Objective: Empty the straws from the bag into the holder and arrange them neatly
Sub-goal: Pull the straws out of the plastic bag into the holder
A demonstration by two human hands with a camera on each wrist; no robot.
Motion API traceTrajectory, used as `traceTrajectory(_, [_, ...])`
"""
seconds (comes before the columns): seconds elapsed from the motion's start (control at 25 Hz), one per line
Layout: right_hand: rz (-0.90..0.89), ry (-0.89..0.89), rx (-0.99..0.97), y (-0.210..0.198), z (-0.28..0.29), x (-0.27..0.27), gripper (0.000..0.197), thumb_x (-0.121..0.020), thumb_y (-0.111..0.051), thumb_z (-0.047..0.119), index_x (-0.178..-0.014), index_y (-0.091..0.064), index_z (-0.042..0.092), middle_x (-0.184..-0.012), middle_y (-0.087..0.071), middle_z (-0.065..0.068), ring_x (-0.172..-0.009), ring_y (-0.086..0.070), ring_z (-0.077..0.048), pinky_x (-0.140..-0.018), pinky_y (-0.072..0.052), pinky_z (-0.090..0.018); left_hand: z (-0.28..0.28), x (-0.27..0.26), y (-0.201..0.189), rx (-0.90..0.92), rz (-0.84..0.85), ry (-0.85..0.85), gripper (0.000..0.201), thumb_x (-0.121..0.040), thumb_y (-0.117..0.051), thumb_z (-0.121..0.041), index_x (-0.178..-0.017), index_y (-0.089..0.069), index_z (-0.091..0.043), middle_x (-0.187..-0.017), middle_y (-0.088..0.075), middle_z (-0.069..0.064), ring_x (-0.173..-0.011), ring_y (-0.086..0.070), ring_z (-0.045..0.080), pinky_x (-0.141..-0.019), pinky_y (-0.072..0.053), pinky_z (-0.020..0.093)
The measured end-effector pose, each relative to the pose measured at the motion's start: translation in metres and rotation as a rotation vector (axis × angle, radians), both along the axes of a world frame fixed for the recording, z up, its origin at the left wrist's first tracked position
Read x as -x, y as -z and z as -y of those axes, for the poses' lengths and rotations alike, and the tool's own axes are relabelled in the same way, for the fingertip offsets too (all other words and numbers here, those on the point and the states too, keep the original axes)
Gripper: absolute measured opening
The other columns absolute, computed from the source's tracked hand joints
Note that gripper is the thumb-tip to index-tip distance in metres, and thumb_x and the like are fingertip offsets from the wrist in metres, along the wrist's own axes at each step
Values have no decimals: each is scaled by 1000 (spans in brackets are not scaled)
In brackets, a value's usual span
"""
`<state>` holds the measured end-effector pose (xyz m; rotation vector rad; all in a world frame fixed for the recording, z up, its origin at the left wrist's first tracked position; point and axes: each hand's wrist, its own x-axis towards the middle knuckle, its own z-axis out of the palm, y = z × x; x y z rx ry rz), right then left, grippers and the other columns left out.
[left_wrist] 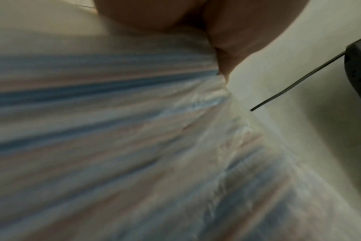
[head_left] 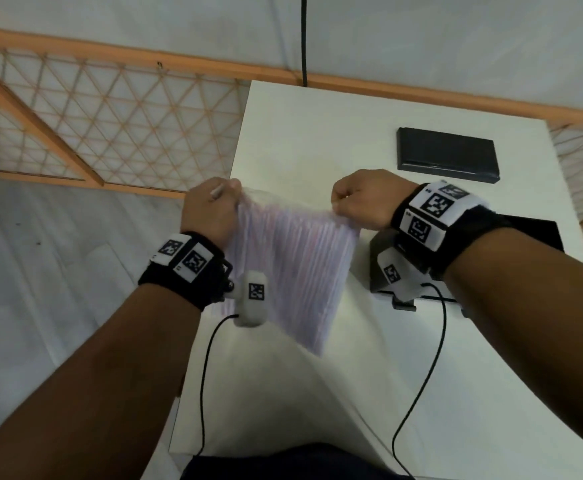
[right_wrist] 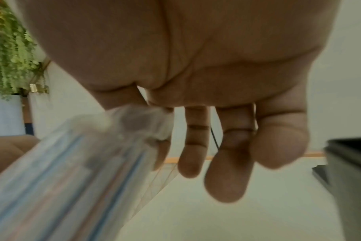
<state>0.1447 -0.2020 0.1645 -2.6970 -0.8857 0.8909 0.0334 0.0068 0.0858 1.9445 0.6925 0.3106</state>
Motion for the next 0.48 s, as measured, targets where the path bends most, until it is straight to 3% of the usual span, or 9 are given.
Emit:
traceTrajectory(0.08, [-46, 103, -15, -9, 11, -1, 19, -93, -50, 20, -87, -67, 14, -87, -66, -2, -75, -69, -27, -62, -54, -33, 0, -4, -8, 23, 59, -60, 42, -102, -49, -16, -60, -48, -12, -53, -47, -7, -47, -46, 0, -49, -33, 10])
traceTrajectory(0.12, [-109, 178, -62, -11, 15, 1, 19, -94, -50, 19, -87, -67, 13, -87, -68, -5, -68, -72, -27, -64, -60, -41, 3, -6, -12, 80, 98, -71, 42, -101, -51, -15, -59, -47, -15, -48, -48, -10, -44, -44, -1, -48, -32, 11])
traceTrajectory(0.2, [-218, 314, -177, -11, 19, 6, 19, -94, -50, 17, -91, -66, 6, -92, -71, -12, -64, -73, -30, -68, -61, -54, 11, -8, -17, 146, 134, -60, 43, -101, -52, -14, -58, -47, -20, -43, -48, -17, -44, -41, -3, -50, -33, 14])
traceTrajectory(0.28, [-262, 445, -284, -11, 19, 10, 26, -96, -49, 21, -97, -62, 0, -95, -71, -21, -65, -73, -36, -67, -60, -57, 23, -12, -23, 193, 179, -44, 41, -101, -52, -12, -60, -51, -16, -46, -50, -18, -46, -42, -5, -51, -34, 12])
traceTrajectory(0.36, [-301, 594, -354, -12, 16, 11, 43, -98, -48, 43, -101, -60, 2, -93, -70, -22, -63, -72, -38, -67, -61, -56, 34, -16, -32, 225, 231, -33, 34, -102, -53, -14, -73, -59, 0, -58, -55, -14, -50, -44, -5, -54, -37, 11])
traceTrajectory(0.4, [-314, 644, -378, -13, 15, 10, 47, -97, -48, 49, -101, -60, 4, -94, -69, -20, -61, -72, -37, -68, -61, -56, 40, -19, -36, 237, 247, -16, 32, -103, -53, -17, -81, -61, 5, -65, -56, -5, -53, -45, -2, -56, -38, 12])
traceTrajectory(0.48, [-315, 686, -444, -11, 15, 7, 37, -98, -48, 41, -99, -58, 5, -102, -63, -18, -60, -72, -36, -65, -60, -58, 51, -22, -40, 257, 275, 15, 26, -102, -55, -20, -85, -61, -2, -71, -53, 1, -58, -45, 4, -58, -39, 16])
